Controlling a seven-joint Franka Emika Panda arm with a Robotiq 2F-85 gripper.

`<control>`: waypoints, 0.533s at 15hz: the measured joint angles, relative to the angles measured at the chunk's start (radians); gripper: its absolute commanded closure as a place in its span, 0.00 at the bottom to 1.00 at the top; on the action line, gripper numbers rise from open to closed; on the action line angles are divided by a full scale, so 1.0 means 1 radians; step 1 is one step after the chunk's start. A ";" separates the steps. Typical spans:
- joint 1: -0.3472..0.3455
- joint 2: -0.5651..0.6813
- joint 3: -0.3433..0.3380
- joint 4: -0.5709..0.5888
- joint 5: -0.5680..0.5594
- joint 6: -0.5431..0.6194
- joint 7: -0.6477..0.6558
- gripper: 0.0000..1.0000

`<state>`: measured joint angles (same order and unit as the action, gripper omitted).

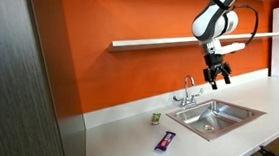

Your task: Put the candy bar on the shelf

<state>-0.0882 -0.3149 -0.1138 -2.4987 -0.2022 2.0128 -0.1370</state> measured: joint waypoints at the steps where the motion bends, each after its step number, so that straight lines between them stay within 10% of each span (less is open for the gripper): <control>1: 0.014 0.011 0.007 -0.001 0.002 0.015 0.000 0.00; 8: 0.120 0.103 0.094 0.000 0.033 0.123 0.000 0.00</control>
<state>0.0317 -0.2120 -0.0203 -2.4987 -0.1697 2.1361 -0.1366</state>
